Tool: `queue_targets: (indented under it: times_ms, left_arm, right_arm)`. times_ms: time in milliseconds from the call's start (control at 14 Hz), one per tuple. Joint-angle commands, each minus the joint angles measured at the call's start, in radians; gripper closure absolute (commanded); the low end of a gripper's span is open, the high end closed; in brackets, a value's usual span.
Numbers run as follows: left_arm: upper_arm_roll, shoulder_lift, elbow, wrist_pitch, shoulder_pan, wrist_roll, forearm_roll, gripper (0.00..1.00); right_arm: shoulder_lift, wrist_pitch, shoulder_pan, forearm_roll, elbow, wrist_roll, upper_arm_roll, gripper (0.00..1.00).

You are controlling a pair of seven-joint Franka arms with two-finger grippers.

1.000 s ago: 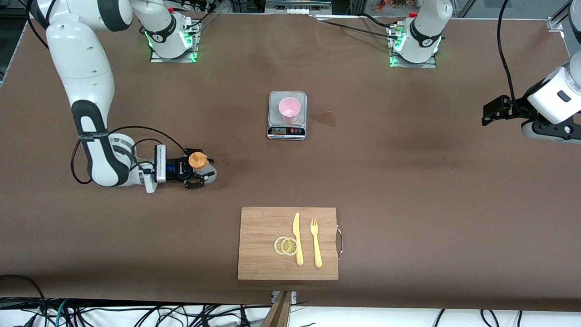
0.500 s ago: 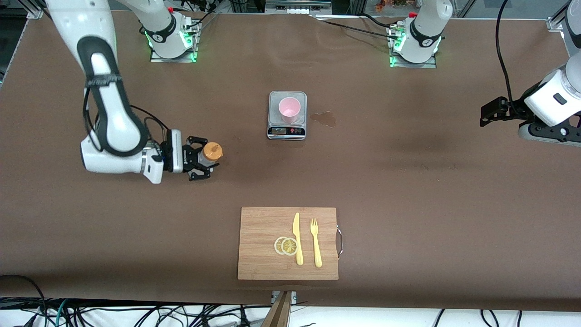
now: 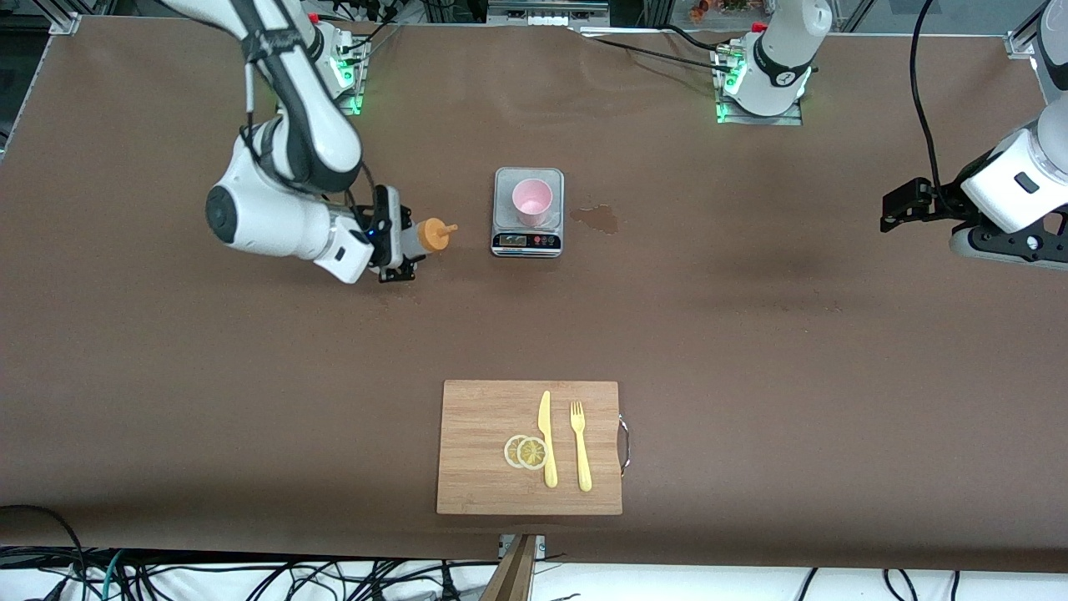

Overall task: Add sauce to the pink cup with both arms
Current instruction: 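Lift the sauce bottle with the right gripper over the pink cup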

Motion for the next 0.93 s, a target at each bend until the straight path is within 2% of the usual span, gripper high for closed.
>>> queue_targets:
  times_ms: [0, 214, 857]
  left_arm:
    - [0.002, 0.017, 0.037, -0.03, -0.002, 0.009, -0.009, 0.0]
    - [0.002, 0.017, 0.037, -0.033, 0.001, 0.009, -0.009, 0.0]
    - [0.002, 0.017, 0.037, -0.032, 0.001, 0.011, -0.008, 0.0]
  right_arm:
    - [-0.062, 0.02, 0.017, -0.208, -0.033, 0.272, 0.084, 0.96]
    - [-0.057, 0.013, 0.069, -0.384, -0.015, 0.527, 0.121, 0.96]
    - [-0.042, -0.068, 0.241, -0.625, 0.011, 0.966, 0.149, 0.96]
